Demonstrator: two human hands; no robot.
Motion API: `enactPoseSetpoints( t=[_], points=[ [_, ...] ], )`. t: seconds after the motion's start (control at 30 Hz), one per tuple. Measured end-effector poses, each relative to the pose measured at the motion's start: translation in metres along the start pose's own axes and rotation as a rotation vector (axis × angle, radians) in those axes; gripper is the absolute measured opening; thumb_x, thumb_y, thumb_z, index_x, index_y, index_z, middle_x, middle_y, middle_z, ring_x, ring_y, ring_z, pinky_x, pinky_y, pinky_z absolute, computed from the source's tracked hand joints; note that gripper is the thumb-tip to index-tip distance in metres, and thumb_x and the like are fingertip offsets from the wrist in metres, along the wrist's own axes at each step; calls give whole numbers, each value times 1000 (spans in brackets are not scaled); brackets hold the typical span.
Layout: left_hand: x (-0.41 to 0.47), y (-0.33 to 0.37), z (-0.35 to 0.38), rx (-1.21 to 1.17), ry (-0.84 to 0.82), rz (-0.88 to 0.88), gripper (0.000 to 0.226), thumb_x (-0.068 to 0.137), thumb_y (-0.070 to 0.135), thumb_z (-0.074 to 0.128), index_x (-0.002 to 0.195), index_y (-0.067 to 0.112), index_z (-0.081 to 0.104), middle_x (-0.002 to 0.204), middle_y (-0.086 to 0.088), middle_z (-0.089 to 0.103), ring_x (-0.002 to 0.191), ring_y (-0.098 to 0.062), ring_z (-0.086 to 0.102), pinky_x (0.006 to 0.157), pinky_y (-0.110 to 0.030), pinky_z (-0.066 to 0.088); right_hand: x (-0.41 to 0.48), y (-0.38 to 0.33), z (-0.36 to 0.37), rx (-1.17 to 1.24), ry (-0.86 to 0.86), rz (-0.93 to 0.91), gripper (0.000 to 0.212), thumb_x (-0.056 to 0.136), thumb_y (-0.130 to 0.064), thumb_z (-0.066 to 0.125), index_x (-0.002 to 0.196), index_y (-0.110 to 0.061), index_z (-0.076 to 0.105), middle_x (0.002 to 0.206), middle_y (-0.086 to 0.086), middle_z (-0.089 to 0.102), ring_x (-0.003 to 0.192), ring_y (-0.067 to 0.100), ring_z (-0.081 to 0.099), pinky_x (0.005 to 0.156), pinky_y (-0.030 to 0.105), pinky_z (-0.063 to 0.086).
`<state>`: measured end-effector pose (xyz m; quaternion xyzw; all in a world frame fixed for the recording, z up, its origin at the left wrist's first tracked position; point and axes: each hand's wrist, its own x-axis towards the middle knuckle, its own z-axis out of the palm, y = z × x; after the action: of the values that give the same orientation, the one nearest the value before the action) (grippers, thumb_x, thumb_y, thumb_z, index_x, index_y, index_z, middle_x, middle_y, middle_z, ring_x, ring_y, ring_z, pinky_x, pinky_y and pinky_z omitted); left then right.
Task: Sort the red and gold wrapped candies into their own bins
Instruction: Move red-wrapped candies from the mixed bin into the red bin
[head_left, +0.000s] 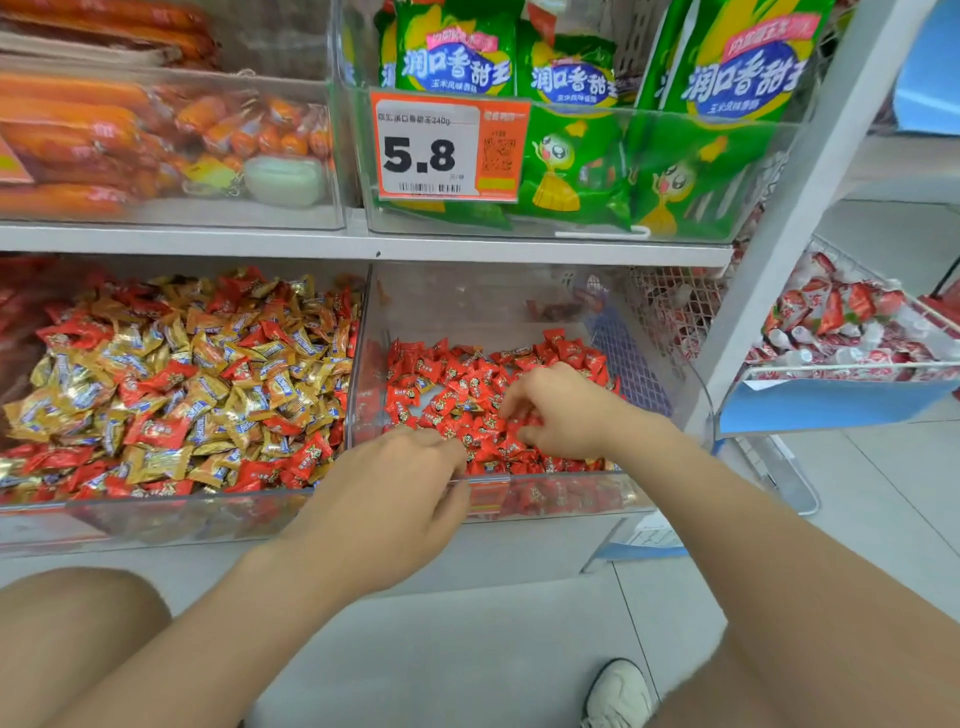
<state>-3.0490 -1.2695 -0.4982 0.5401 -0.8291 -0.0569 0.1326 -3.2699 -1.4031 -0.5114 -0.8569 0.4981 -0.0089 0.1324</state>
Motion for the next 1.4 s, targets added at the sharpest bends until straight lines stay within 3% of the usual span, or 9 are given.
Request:
enactPoseSetpoints(
  t=[0.13,0.33,0.5,0.6,0.67,0.9,1.07,1.23,1.4],
  points=[
    [-1,-5,-8,10,-59,59,15,102,43,44,106,33,54,99,13,56,98,-12,54,81,-38,53,15,7,17,-71,-8,54,37,89,-27,81,126,-24,73,127,1,72,118,25,66,101,46,55],
    [-9,-12,-10,-25,-42,115,24,104,41,44,118,30,60,106,12,57,107,-11,54,88,-35,52,24,5,22,86,47,141,13,85,-14,84,90,-25,78,91,-6,74,90,15,70,89,41,60],
    [-16,-23,-9,-139,92,132,26,98,22,62,123,27,69,113,14,62,110,-9,52,98,-28,47,0,-21,-12,110,203,91,31,79,-13,80,101,-32,69,85,-13,68,82,7,64,82,35,58],
    [-17,-22,-19,-316,308,11,24,92,11,67,109,28,71,100,19,64,92,-1,57,87,-23,48,-36,-67,-30,422,378,46,39,77,-8,84,104,-31,69,85,-8,70,70,11,64,65,24,54],
    [-23,-21,-27,-496,416,-115,19,93,11,66,102,26,72,86,19,66,78,-2,64,71,-15,47,-57,-104,-34,670,378,-5,40,76,-5,90,105,-26,71,88,-3,73,71,22,66,63,33,56],
    [-71,-54,-43,-987,336,-330,14,93,14,75,82,21,77,71,5,74,59,-7,63,53,-17,46,-76,-183,-22,897,335,-21,43,74,-2,94,107,-20,73,97,3,76,74,21,75,71,36,64],
    [-116,-88,-58,-1003,389,-368,12,93,13,76,82,18,76,71,2,73,62,-11,62,53,-22,46,-78,-241,4,1139,180,92,15,89,-8,81,103,-5,74,85,12,79,81,29,79,77,41,65],
    [-162,-123,-64,-900,408,-403,17,93,10,75,80,21,76,70,10,70,63,-8,60,63,-29,50,-63,-293,26,1172,161,82,10,93,-13,78,99,-4,77,87,17,79,81,31,79,78,42,66],
    [-189,-162,-56,-855,537,-752,15,90,15,74,101,22,67,99,4,71,84,-5,64,76,-29,48,-34,-319,69,968,245,189,14,97,-12,75,87,-3,77,70,14,74,65,21,72,73,51,64]
  ],
)
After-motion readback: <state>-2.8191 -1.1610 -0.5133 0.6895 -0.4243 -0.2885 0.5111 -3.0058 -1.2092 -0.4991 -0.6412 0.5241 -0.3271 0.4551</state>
